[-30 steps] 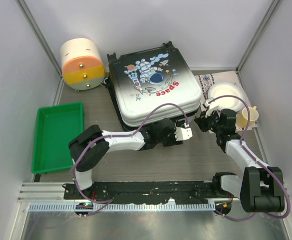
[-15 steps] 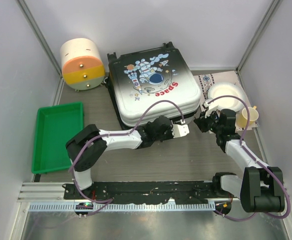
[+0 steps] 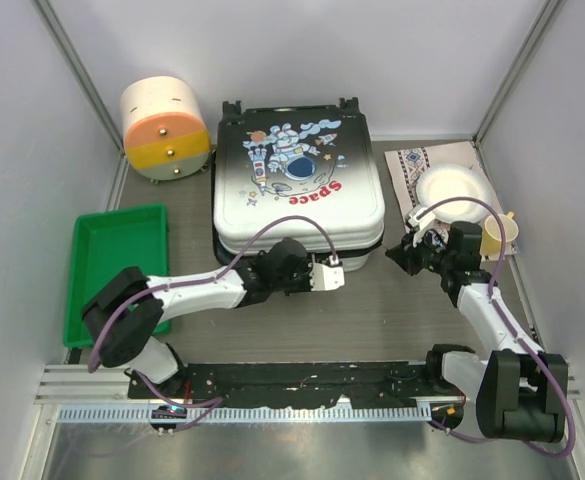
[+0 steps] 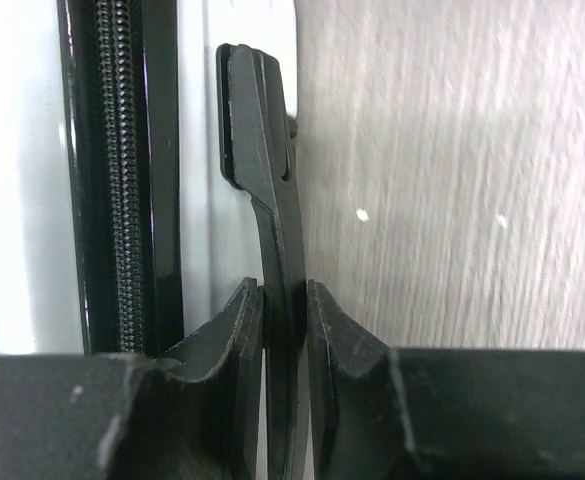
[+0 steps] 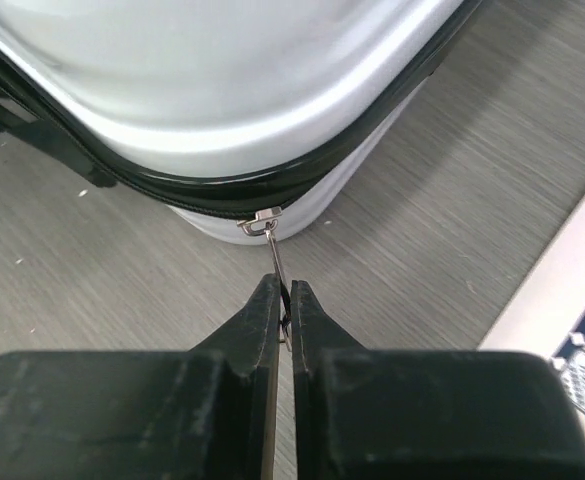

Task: Open, take out, and arrange the luggage

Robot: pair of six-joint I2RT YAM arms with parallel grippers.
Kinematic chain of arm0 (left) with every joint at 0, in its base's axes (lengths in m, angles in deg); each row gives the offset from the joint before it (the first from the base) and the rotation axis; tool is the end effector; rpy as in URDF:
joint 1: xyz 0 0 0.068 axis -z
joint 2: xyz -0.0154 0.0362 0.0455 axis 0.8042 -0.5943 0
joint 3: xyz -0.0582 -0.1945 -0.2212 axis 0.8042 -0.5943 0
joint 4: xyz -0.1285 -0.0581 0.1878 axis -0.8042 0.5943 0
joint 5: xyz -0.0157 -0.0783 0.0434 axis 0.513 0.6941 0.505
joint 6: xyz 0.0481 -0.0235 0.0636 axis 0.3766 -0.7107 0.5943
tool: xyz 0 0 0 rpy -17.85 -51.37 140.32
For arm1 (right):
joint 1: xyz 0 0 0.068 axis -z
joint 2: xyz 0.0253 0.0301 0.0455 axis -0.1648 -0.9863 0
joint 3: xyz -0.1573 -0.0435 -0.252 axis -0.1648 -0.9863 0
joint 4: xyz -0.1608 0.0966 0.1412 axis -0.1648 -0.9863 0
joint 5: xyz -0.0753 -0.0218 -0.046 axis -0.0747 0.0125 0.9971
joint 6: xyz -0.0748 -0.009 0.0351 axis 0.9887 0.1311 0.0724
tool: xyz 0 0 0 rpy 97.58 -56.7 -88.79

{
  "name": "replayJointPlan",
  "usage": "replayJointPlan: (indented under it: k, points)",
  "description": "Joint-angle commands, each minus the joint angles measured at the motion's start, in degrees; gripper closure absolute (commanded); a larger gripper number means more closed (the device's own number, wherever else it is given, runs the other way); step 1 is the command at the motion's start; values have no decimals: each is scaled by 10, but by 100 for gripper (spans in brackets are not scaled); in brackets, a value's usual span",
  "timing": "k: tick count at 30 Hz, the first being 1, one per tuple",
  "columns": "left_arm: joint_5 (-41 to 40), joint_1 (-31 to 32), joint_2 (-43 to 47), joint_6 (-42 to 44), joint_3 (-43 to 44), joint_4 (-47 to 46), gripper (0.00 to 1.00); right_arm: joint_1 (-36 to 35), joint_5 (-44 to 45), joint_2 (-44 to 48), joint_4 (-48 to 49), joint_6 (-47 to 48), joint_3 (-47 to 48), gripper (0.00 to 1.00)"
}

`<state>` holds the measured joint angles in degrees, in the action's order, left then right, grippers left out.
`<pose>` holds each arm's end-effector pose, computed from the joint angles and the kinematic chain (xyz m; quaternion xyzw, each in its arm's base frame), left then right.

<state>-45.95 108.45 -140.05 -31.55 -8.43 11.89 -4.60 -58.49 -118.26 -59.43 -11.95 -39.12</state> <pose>0.1947 -0.2783 0.2157 0.6324 0.6494 -0.0833 0.4140 0.1952 0.0315 0.2311 -0.2932 0.7843 0.1956 0.5106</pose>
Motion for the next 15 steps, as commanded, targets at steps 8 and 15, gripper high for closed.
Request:
replayJointPlan:
  k: [8,15]
  points:
    - [-36,-123,72,160,-99,227,100,39,0,-139,92,8,90,99]
    - [-26,-133,59,178,-104,222,100,30,-1,-237,154,-31,165,99]
